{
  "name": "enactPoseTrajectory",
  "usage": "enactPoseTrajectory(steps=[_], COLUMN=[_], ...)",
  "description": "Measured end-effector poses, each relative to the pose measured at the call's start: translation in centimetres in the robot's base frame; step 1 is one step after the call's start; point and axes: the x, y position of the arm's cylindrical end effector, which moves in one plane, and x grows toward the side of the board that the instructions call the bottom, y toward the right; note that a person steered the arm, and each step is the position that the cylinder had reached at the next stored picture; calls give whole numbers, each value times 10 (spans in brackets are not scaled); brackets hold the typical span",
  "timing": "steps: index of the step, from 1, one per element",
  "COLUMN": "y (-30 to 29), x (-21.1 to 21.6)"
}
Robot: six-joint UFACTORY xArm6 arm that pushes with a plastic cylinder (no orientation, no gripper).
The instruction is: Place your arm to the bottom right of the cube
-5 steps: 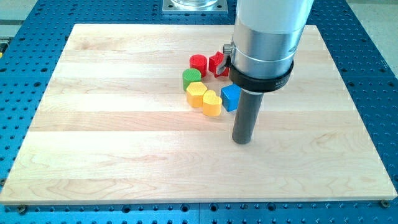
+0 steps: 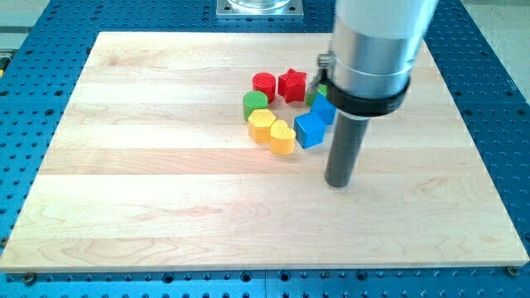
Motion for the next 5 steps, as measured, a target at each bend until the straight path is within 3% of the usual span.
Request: enactPoseTrajectory(steps=[1,5], y=[-34,-2], x=[5,15])
